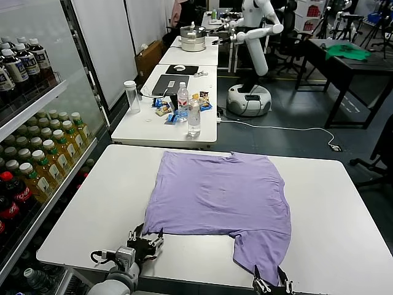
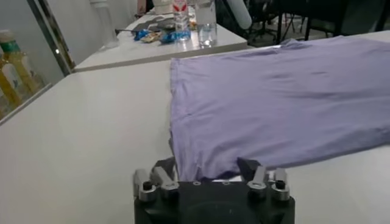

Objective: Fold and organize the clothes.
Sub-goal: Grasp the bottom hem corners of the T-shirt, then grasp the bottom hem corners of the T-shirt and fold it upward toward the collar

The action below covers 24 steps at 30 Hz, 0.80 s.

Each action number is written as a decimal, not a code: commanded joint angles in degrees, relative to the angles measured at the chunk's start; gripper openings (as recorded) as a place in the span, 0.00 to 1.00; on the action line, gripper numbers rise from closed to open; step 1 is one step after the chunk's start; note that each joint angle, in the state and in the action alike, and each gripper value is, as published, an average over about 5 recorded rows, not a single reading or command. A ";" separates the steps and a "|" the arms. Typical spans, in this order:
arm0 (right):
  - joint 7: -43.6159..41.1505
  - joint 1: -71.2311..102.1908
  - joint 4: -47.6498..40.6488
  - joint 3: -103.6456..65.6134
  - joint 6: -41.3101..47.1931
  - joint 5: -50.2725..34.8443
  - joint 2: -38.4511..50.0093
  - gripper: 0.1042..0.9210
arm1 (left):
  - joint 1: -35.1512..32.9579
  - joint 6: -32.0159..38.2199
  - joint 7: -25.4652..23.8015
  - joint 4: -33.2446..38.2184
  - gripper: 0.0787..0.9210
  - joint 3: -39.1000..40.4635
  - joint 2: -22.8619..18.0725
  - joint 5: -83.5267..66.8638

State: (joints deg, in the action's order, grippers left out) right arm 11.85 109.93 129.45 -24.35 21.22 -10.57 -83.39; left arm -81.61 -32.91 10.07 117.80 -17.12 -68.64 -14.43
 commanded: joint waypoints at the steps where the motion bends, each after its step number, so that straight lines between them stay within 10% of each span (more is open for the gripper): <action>1: -0.07 0.12 -0.04 0.06 0.28 -2.18 0.11 0.36 | -0.01 -0.43 0.19 0.15 0.49 0.12 0.05 -1.65; 11: -1.34 1.46 4.63 -2.09 -3.69 1.36 1.46 0.03 | 0.34 0.01 -0.37 0.03 0.15 -0.61 0.18 -4.58; 24: -2.33 -3.79 11.75 -11.76 -3.14 -4.07 6.55 0.02 | -3.97 1.39 0.34 12.63 0.05 -3.13 1.74 -5.24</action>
State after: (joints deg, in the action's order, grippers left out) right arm 9.65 109.91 137.46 -30.82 17.95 -11.52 -79.14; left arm -83.84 -31.91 10.23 125.12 -19.68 -66.92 -19.41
